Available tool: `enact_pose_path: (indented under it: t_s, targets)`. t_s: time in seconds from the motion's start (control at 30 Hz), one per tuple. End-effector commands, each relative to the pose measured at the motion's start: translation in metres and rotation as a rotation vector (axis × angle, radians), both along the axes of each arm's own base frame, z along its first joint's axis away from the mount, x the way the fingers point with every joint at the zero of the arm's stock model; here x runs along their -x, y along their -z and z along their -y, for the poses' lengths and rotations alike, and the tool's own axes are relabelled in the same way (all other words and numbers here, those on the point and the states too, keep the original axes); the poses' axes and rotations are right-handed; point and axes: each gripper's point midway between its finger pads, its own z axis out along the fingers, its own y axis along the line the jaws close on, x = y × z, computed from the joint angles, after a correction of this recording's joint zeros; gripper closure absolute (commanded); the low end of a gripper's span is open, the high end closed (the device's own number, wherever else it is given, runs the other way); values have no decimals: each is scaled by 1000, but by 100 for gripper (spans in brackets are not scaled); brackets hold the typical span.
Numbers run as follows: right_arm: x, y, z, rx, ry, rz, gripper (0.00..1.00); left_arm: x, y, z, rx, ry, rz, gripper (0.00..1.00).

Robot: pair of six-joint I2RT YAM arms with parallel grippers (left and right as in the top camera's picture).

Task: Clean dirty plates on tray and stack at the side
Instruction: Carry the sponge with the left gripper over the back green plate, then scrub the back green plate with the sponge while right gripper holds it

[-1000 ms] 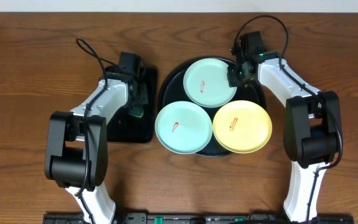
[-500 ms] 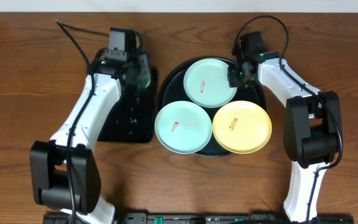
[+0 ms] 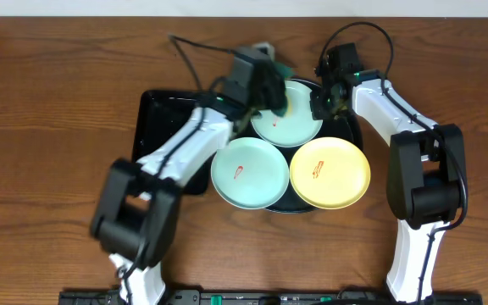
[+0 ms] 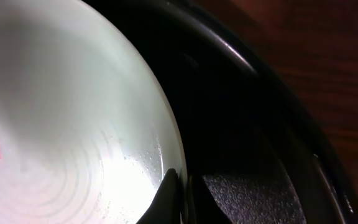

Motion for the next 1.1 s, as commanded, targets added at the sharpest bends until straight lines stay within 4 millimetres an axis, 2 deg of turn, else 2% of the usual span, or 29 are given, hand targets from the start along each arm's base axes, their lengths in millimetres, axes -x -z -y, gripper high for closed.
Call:
enact_pose_path:
  t_s: [0.0,0.1,0.37,0.43,0.57,0.8,0.97,1.07]
  targets:
    - [15,12,-10,1,-41,-54,99,0,36,6,37,-55,-113,87]
    - [16,12,-13,2,-47,-57,99,1,61,10,52,-57,-168,87]
    - [22,14,-14,8,-52,-79,99,-3,101,13,67,-82,-218,87]
    - [24,14,-14,8,-54,-84,99,-3,116,7,15,-81,-215,87]
    - [27,15,-18,11,-63,-93,99,4,147,-28,-221,-99,-210,88]
    - [30,15,-19,14,-68,-101,99,10,155,-64,-510,-27,-167,88]
    - [32,16,-20,16,-69,-111,99,7,146,-85,-651,-38,-169,88]
    - [32,16,-19,17,-69,-111,99,3,138,-85,-659,-48,-167,88]
